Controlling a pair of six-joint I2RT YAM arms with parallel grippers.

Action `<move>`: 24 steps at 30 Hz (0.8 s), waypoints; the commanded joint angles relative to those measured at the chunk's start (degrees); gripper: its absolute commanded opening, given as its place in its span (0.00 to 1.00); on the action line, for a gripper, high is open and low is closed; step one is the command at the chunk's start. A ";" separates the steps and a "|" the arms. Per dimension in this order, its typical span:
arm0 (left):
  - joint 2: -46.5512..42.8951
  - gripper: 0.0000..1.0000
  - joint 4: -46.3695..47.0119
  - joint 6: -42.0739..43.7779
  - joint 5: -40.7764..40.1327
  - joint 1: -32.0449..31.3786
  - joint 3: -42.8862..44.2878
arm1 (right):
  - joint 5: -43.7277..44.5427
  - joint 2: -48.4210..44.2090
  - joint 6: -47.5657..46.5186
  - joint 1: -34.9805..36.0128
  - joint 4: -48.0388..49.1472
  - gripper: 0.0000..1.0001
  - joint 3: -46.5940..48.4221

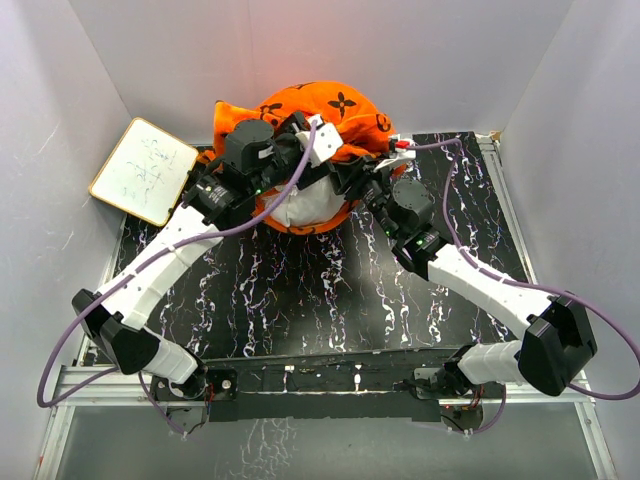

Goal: Remove the pillowcase from the pillow
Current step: Remove the pillow from the pillowcase.

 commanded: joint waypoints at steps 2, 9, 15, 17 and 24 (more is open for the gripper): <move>0.69 0.65 11.19 10.80 -17.97 -1.64 -2.82 | 2.06 -2.32 2.40 -0.70 6.82 0.35 -0.74; 1.84 0.47 6.63 8.59 -20.37 -1.66 1.99 | 7.92 -0.54 4.08 -2.08 0.51 0.35 0.78; 0.31 0.20 3.63 3.97 -18.77 -1.83 4.11 | 13.71 1.60 4.88 -2.06 -3.75 0.45 3.19; -0.48 0.17 2.78 2.17 -18.15 -1.92 4.60 | 14.12 2.78 5.20 -2.10 -3.68 0.48 4.29; -2.43 0.12 -4.90 -6.18 -7.92 -2.19 9.01 | 11.57 6.88 7.40 -2.11 3.63 0.59 6.31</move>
